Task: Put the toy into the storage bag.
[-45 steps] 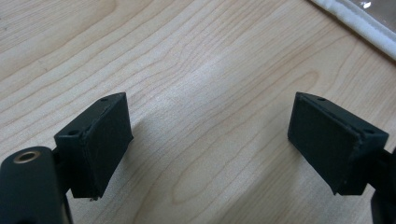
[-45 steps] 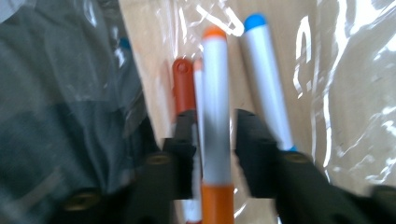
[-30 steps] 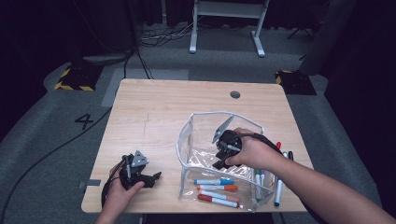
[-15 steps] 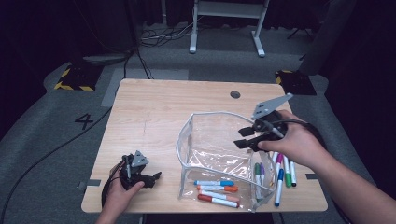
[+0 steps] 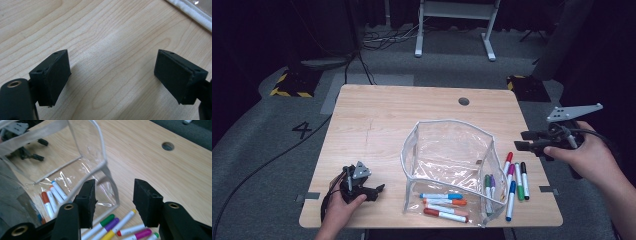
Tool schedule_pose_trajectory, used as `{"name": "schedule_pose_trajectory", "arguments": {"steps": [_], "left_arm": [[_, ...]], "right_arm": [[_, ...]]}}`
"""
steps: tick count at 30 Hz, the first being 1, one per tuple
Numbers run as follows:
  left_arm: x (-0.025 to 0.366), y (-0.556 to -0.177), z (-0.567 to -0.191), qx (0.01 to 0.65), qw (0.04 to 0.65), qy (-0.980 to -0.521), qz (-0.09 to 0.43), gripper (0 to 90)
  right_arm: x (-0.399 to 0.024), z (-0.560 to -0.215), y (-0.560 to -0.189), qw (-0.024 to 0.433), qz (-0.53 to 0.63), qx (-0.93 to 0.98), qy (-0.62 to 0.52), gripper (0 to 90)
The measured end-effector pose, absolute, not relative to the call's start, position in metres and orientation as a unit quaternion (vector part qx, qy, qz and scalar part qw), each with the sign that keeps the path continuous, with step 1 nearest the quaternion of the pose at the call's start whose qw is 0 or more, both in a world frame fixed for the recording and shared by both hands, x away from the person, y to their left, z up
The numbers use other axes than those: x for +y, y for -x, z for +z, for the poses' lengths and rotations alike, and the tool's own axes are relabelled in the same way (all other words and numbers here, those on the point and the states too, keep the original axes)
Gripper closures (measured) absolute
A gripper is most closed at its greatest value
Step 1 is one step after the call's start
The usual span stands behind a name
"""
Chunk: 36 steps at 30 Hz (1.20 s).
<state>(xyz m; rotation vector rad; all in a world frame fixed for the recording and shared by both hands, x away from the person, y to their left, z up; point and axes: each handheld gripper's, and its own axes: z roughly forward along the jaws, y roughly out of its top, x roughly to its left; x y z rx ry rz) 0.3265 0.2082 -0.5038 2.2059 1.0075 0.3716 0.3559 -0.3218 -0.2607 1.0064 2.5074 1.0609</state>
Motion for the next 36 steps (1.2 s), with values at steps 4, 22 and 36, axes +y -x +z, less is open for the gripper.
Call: {"name": "schedule_pose_trajectory", "arguments": {"steps": [4, 22, 36], "left_arm": [[0.208, -0.326, -0.504, 0.388, 0.338, -0.846, 0.142, 13.7], [0.208, -0.327, -0.504, 0.386, 0.338, -0.846, 0.143, 13.7], [0.208, -0.326, -0.504, 0.387, 0.338, -0.846, 0.143, 13.7]], "right_arm": [[-0.348, -0.269, -0.354, 0.123, 0.37, 0.843, -0.37, 53.1], [-0.412, -0.385, -0.359, 0.12, 0.31, 0.814, -0.477, 54.1], [-0.41, -0.456, -0.368, 0.107, 0.252, 0.823, -0.498, 57.7]]}}
